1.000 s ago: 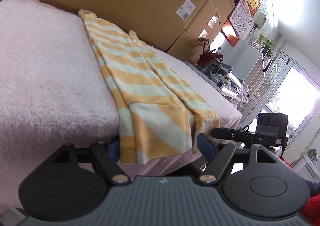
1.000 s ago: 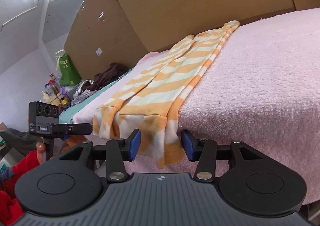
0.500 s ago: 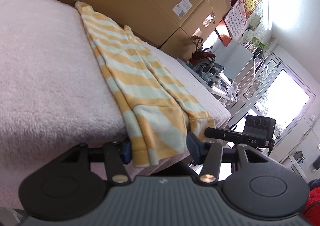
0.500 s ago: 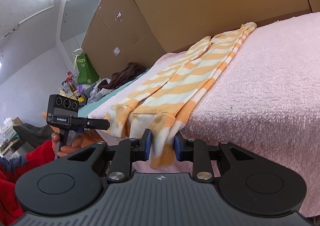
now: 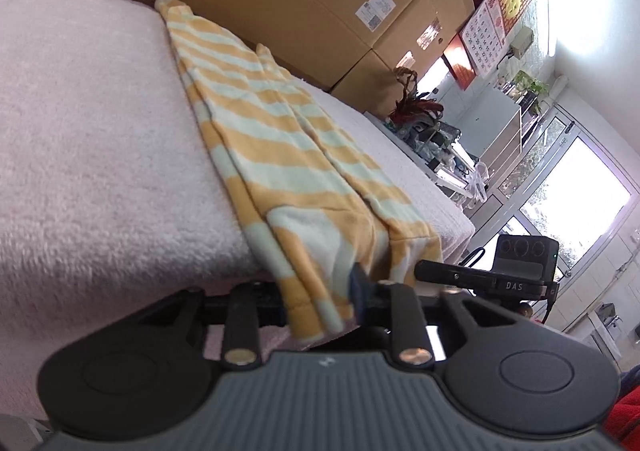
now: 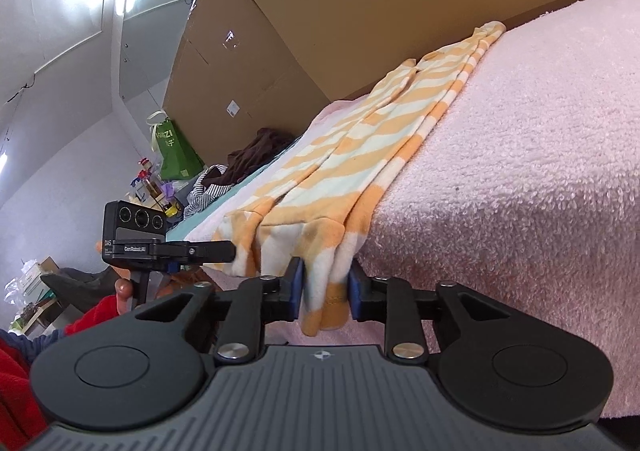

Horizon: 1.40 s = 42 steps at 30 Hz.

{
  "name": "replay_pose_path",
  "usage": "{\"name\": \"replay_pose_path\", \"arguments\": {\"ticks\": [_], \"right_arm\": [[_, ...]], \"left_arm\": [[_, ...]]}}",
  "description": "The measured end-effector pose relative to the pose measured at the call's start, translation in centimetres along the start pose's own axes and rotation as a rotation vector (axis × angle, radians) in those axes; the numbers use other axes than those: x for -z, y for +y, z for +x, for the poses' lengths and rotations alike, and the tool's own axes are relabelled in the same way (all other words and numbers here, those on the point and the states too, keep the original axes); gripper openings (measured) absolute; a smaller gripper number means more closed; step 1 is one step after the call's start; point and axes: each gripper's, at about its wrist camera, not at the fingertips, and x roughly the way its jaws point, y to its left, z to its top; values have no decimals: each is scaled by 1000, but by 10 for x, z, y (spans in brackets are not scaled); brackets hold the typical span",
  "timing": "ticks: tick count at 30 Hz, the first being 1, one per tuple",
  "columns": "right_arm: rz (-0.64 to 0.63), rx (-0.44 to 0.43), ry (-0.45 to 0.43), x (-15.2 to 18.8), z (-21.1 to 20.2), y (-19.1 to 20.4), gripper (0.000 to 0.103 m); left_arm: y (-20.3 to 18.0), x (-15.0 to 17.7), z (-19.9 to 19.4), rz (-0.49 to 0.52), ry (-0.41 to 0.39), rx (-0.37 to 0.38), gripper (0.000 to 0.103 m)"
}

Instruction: Fold clothes

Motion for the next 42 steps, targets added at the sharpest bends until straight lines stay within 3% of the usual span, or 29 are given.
{"name": "replay_pose_path", "arguments": {"ticks": [6,16,19,20,21,24,26,29,31,32,33,35,38,42], "right_arm": [[15,-36,-32,-3,-11,5,14],[26,-13,-34,-6,-10,13,13],[38,6,-23,-2,-12,8,14],[43,4,-19,0,-11,6,18],[48,3,-15,1,-11,4,19],[48,0,-35,0,-10,1,42],[52,-8,-40,-2,-8,-2,45],[63,-4,-19,-5,1,-8,43],[62,1,-2,-4,6,-9,39],[55,1,2,-3,7,-8,35],[44,0,2,-1,8,-7,31],[35,-16,0,1,4,-5,17],[34,-33,-10,1,-5,0,15],[57,-92,-53,-7,-19,8,15]], "left_arm": [[-18,-2,-11,29,-41,5,8],[-20,0,-7,30,-44,-28,6],[-16,3,-12,12,-46,-21,17],[-15,3,-13,2,-43,-15,38],[-14,2,-13,-2,-42,-7,53],[-14,1,-10,1,-28,19,64],[-14,1,-7,-4,-17,24,65],[-8,-1,-1,-46,-7,25,54],[-1,-1,2,-88,-7,26,40],[1,-1,2,-100,-7,20,25],[3,0,2,-104,-6,13,17],[4,2,0,-103,-14,11,13],[-4,2,-5,-72,-23,12,6],[-18,-4,-16,-43,-77,40,4]]}}
